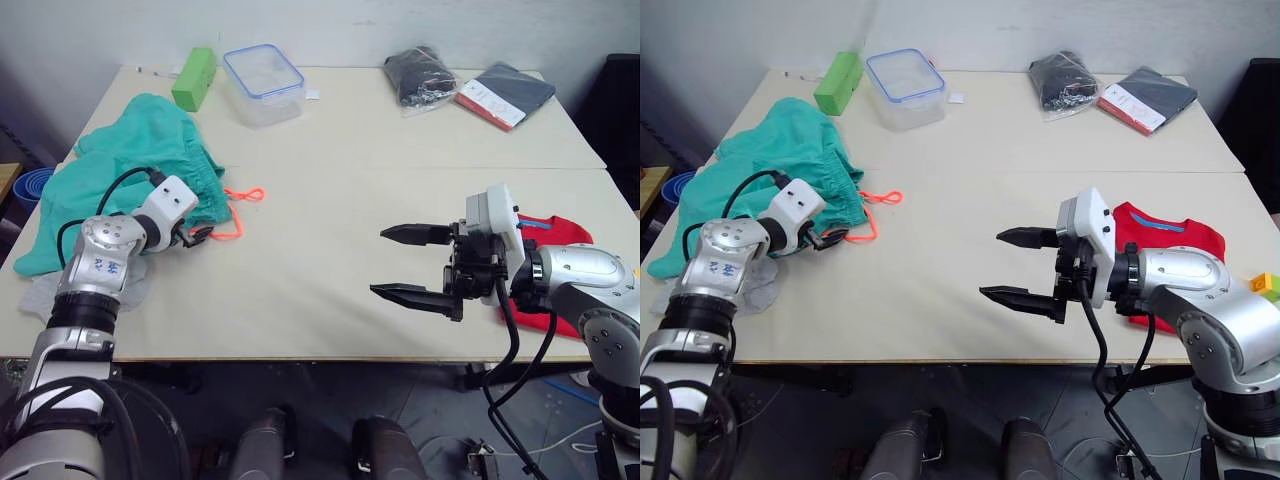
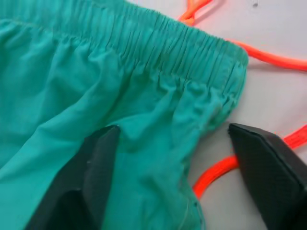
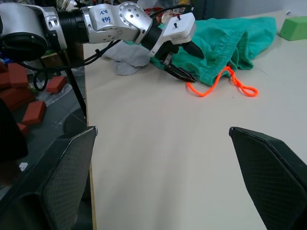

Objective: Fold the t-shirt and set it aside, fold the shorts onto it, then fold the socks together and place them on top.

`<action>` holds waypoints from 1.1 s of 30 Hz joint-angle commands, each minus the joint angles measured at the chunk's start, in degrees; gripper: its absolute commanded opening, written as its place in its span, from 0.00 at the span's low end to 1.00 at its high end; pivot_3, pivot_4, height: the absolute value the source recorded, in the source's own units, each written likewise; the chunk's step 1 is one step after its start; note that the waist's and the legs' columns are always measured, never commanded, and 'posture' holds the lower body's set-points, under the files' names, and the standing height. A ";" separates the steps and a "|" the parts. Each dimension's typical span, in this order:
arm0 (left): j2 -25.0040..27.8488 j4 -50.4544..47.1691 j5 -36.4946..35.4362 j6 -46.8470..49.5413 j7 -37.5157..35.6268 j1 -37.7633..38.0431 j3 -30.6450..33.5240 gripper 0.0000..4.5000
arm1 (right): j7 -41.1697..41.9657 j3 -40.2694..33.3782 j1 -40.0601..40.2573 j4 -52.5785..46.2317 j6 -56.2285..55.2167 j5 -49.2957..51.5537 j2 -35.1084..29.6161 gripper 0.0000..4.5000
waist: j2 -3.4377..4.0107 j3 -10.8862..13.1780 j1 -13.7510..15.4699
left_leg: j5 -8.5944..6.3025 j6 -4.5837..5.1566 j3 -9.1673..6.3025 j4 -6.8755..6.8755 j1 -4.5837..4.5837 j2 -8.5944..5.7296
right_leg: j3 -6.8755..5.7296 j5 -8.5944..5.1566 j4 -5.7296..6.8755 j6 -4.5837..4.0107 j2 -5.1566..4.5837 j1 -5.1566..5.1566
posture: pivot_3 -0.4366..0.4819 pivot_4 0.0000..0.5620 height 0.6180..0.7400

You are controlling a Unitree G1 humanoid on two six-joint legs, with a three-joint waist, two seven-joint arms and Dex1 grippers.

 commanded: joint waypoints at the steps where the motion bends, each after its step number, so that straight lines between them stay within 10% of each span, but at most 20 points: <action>1: 0.27 4.34 -0.02 -0.89 -1.65 -2.34 0.47 0.57 | -0.67 -1.14 0.22 -1.87 -1.54 0.01 -0.69 1.00 | -0.02 0.00 -0.10 | 0.00 0.00 0.04 0.02 0.00 0.01 | 0.01 0.00 0.04 0.00 0.00 -0.04 | 0.48 0.27 1.00; 9: -1.29 3.64 -1.51 -1.37 -6.43 -4.05 0.55 0.00 | -0.63 -0.77 0.68 -1.15 -2.85 -1.43 -1.24 1.00 | -0.05 0.00 -0.03 | 0.00 0.01 0.12 0.08 -0.02 0.03 | 0.02 0.00 0.13 0.00 -0.05 -0.13 | 0.48 0.27 1.00; 22: -9.99 -41.97 -13.83 19.49 -27.94 0.30 -9.86 0.00 | -0.27 -2.36 6.94 -4.52 -5.50 -3.67 -3.84 1.00 | -0.10 0.02 -0.13 | 0.04 0.04 0.11 0.14 -0.07 0.01 | 0.05 0.00 0.09 0.00 0.01 -0.07 | 0.48 0.27 1.00; 33: -22.14 -43.00 -12.58 22.43 -24.77 0.24 -19.36 0.10 | 1.75 -6.58 14.76 -5.16 -11.34 -7.88 -8.61 1.00 | -0.10 0.02 0.29 | 0.07 0.09 -0.15 0.26 0.04 0.05 | 0.07 -0.01 -0.24 -0.01 0.03 0.38 | 0.48 0.27 1.00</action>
